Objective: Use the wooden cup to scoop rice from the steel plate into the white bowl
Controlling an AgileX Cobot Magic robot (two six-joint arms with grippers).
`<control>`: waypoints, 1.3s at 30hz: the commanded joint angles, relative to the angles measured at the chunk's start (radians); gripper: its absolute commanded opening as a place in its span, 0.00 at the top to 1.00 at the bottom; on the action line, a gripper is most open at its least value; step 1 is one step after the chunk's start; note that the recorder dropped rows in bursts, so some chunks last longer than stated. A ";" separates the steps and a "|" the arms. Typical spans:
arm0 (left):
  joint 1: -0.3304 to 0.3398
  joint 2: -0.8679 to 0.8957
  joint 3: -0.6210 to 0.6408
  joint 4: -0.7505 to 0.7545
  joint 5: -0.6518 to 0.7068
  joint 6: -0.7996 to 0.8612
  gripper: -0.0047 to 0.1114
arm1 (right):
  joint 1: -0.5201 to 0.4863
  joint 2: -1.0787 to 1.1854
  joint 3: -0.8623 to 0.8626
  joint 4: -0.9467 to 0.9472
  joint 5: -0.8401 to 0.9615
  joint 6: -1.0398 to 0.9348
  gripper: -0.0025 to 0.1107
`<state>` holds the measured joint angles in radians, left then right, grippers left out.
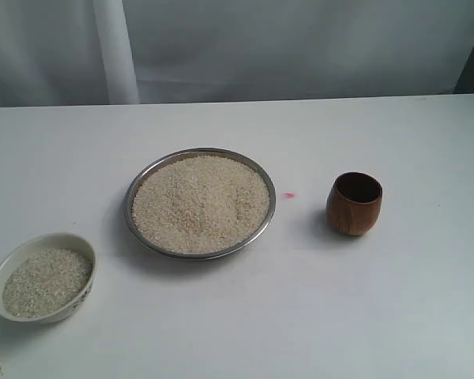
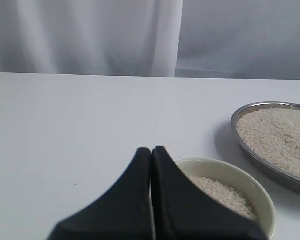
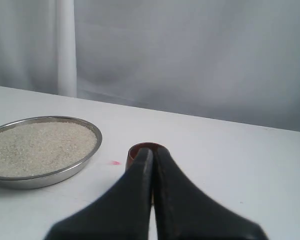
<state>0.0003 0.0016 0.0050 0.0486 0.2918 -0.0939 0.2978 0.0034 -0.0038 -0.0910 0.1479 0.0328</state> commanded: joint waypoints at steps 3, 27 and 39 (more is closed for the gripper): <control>-0.005 -0.002 -0.005 -0.005 -0.007 -0.002 0.96 | -0.006 -0.003 0.004 0.001 0.002 0.005 0.98; -0.005 -0.002 -0.005 -0.005 -0.007 -0.002 0.96 | -0.006 -0.003 0.004 0.017 -0.222 0.002 0.98; -0.005 -0.002 -0.005 -0.005 -0.007 -0.002 0.96 | -0.006 0.165 -0.073 0.166 -0.364 -0.050 0.98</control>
<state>0.0003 0.0016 0.0050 0.0486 0.2918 -0.0939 0.2978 0.0810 -0.0198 0.0546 -0.2077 0.0217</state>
